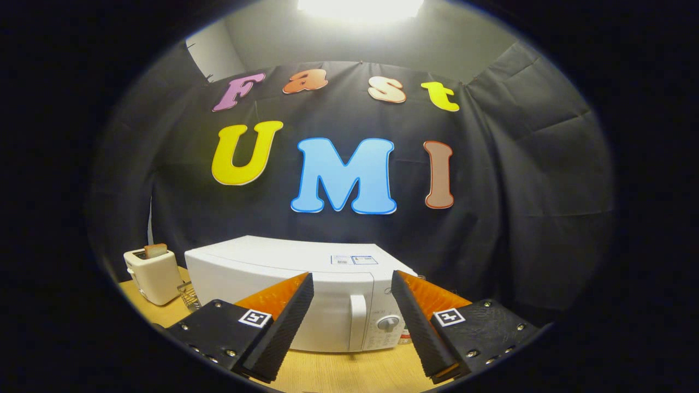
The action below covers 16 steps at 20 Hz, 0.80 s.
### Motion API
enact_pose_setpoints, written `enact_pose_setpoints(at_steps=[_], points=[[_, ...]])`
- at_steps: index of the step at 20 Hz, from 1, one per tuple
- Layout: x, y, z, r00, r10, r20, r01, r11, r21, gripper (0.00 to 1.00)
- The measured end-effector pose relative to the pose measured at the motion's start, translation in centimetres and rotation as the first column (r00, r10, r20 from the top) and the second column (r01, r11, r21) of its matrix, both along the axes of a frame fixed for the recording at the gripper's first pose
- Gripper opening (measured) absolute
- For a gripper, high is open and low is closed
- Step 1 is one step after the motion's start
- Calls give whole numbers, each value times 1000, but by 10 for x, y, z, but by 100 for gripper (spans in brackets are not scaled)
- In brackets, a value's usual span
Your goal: Open the microwave, put the food inside, and close the microwave door.
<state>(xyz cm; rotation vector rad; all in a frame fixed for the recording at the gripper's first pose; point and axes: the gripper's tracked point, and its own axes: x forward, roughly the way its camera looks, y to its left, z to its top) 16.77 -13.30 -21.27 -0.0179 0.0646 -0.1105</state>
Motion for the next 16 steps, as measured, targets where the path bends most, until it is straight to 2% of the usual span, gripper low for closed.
enact_pose_setpoints(at_steps=[4, 6, 9, 11, 12, 14, 15, 16], points=[[27, -8, -46, 996, 6, -89, -4, 1000, 17, 93], [39, -16, -62, 994, -7, -112, 7, 1000, -6, 87], [52, -19, -84, 988, 2, -154, 0, 1000, 15, 85], [59, -17, -91, 987, 19, -160, -14, 999, 31, 68], [60, -18, -92, 987, 15, -157, -12, 1000, 19, 65], [65, -13, -98, 984, 32, -175, -31, 999, 10, 49], [65, -14, -100, 983, 27, -179, -25, 1000, 11, 33], [64, -15, -101, 980, 24, -197, -21, 1000, 16, 33]])
